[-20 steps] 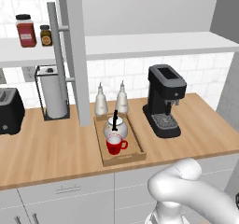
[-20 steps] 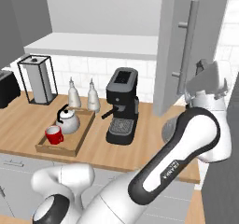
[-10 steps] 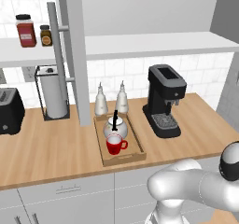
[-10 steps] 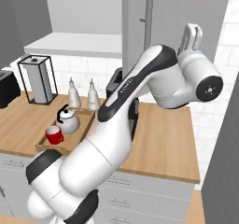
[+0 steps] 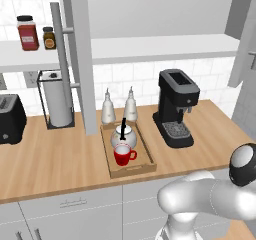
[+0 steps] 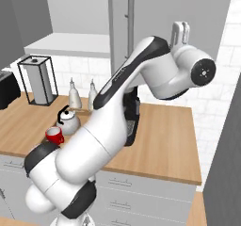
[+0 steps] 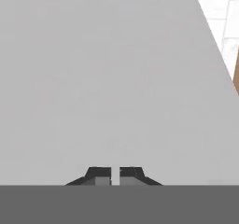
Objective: Pick the kettle from the counter and place it on the tray. Then pick the mug from the cabinet and place it on the tray. Then close the cabinet doors.
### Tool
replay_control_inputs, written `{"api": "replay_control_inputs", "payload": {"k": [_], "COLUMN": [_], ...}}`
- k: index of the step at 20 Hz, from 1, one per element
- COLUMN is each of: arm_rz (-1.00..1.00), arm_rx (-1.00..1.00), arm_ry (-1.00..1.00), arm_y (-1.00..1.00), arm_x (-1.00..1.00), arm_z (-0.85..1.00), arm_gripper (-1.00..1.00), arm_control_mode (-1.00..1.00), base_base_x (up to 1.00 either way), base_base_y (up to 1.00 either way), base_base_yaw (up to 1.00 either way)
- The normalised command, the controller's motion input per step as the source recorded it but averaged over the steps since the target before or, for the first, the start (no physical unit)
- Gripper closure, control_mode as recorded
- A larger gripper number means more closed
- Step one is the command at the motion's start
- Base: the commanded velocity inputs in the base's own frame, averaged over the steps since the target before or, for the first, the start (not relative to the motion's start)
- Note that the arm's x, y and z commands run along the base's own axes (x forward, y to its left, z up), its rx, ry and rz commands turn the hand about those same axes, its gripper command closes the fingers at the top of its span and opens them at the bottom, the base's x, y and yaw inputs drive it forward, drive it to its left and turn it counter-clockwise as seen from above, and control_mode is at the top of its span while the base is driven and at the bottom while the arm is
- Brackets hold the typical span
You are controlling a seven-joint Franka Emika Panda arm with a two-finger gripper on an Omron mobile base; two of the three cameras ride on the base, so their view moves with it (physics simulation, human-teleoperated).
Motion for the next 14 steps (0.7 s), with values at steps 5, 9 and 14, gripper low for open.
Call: {"api": "replay_control_inputs", "payload": {"k": [5, 9, 14], "arm_rz": [0.02, 0.01, 0.02], "arm_rx": [-0.01, 0.00, -0.01], "arm_ry": [0.06, 0.09, 0.09], "arm_y": [0.55, 0.74, 0.90], "arm_x": [0.55, 0.69, 0.77], "arm_z": [-0.10, -0.08, -0.17], "arm_gripper": [1.00, 1.00, 1.00], "arm_control_mode": [-1.00, -1.00, -1.00], "base_base_x": [0.00, 0.00, 0.00], "base_base_y": [0.00, 0.00, 0.00], "base_base_yaw": [0.00, 0.00, 0.00]}}
